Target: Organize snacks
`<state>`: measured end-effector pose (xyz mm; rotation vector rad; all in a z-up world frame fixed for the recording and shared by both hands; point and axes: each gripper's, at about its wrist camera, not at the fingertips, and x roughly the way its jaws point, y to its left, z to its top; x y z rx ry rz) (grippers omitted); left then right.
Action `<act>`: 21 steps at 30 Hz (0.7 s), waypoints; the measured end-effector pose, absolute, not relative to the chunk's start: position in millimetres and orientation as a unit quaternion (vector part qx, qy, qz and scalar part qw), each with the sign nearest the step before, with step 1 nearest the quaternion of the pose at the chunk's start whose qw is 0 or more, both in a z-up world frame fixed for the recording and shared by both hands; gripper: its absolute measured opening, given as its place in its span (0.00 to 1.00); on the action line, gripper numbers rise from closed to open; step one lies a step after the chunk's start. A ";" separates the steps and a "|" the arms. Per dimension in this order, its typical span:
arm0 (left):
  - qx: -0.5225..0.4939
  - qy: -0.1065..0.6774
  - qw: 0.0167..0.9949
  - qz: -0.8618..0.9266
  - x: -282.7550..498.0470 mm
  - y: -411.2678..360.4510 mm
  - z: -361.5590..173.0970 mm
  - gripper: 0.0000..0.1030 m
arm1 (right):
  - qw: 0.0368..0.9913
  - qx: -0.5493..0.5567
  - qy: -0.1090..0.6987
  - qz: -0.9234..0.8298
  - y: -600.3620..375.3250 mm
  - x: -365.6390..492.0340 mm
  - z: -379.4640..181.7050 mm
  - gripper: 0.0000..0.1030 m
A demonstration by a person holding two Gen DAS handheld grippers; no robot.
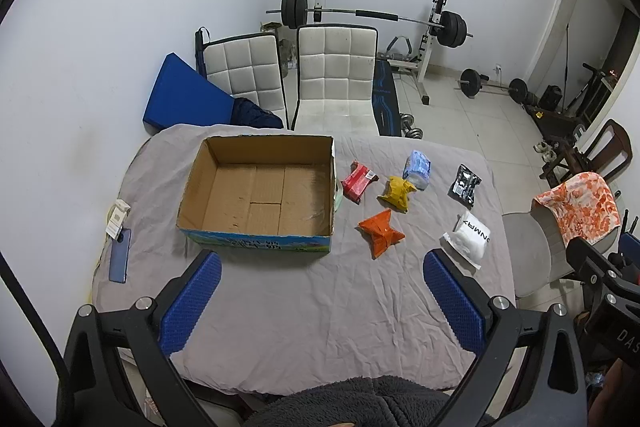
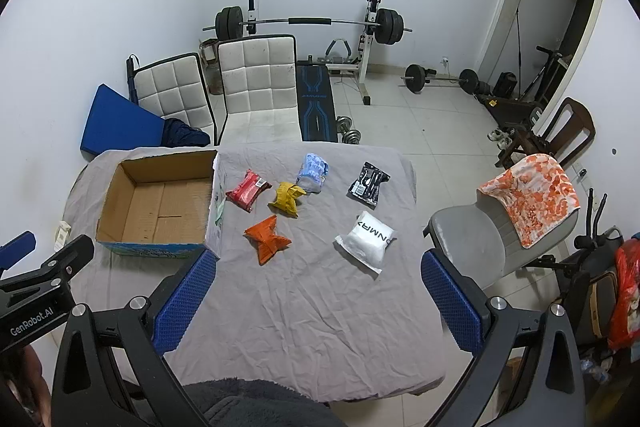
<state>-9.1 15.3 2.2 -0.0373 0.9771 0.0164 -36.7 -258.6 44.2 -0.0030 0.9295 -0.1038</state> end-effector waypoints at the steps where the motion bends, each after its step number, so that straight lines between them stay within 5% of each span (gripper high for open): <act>1: -0.017 0.469 0.883 0.008 -9.1 15.4 2.1 1.00 | 0.893 -0.002 0.448 -0.050 -258.5 -36.6 44.3 1.00; 21: 0.001 0.480 0.877 -0.013 41.6 -12.9 -30.6 1.00 | 0.861 0.052 0.503 -0.052 -292.6 -5.5 -6.7 1.00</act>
